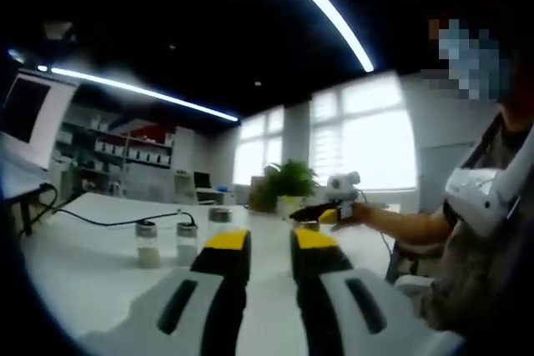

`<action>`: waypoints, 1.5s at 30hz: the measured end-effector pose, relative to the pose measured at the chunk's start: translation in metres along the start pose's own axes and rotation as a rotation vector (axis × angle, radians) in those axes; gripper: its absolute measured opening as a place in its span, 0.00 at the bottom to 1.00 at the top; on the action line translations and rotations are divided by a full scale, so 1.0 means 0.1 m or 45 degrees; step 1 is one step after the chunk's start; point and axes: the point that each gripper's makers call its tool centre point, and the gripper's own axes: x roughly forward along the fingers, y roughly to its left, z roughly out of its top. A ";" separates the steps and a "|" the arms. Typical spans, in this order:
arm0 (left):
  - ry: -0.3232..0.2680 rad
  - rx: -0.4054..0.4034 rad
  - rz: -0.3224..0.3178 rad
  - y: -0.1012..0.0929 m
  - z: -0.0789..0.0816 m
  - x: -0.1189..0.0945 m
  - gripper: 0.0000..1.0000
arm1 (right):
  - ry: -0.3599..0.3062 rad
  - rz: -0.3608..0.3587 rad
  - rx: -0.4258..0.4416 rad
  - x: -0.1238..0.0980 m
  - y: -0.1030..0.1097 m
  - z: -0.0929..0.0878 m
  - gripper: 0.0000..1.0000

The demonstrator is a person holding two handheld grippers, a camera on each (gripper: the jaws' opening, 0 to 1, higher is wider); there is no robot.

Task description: Rotate the seasoning bottle until the label or dispensing opening points toward the visible target arrow and the bottle remains upright within the marked orientation range

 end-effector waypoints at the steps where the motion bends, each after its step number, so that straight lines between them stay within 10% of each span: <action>1: 0.003 -0.001 0.000 0.00 0.00 0.00 0.20 | -0.003 0.028 0.020 0.01 0.04 0.00 0.47; 45: 0.009 0.005 0.007 0.00 -0.01 -0.01 0.20 | -0.002 -0.298 -0.002 0.07 -0.07 -0.07 0.39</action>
